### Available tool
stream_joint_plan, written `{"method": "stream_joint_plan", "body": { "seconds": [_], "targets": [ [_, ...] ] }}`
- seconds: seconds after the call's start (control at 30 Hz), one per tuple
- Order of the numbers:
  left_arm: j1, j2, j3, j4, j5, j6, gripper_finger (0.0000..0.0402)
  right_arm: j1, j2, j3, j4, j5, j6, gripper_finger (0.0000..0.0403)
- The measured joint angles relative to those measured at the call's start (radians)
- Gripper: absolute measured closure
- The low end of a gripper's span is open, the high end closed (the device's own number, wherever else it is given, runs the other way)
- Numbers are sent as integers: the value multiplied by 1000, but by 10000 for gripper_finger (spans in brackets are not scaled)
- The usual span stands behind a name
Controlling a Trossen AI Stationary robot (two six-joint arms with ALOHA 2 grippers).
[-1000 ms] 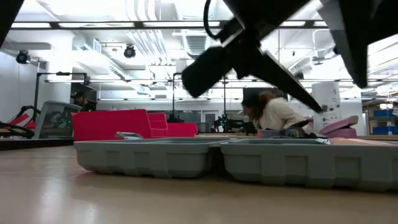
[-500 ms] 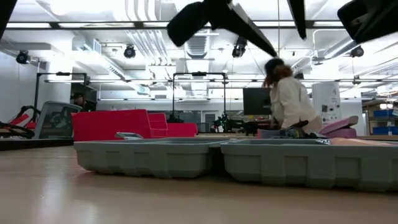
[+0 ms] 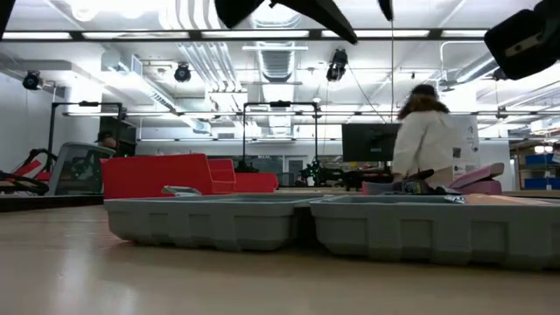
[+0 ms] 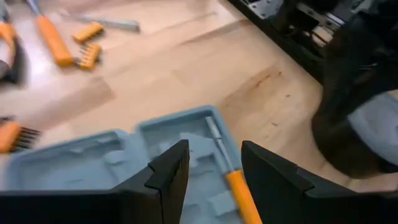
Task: Prefit tool cases
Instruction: Put the transparent flathead screwdriver into the prefit tool case
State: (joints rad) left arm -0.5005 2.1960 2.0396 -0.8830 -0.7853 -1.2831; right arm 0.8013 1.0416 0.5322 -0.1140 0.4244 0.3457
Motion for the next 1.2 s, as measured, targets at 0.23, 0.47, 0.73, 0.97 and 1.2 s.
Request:
{"method": "stream_joint_plan", "body": {
  "seconds": [0.23, 0.47, 0.73, 0.97, 1.2],
  "targets": [
    [-6, -24, 0, -91, -18, 26, 252, 6, 0, -49, 126, -37, -50, 378],
    [-6, -25, -5, -88, -1, 65, 278, 6, 7, -90, 182, -60, -69, 378],
    [-4, -26, -71, 93, 12, 139, 307, 6, 7, -208, 571, -235, -209, 379],
    [31, -25, -198, 422, 181, 290, 316, 6, 7, -286, 651, -240, -155, 380],
    [80, -25, -258, 664, 325, 443, 323, 6, 7, -299, 651, -241, -120, 380]
  ]
}}
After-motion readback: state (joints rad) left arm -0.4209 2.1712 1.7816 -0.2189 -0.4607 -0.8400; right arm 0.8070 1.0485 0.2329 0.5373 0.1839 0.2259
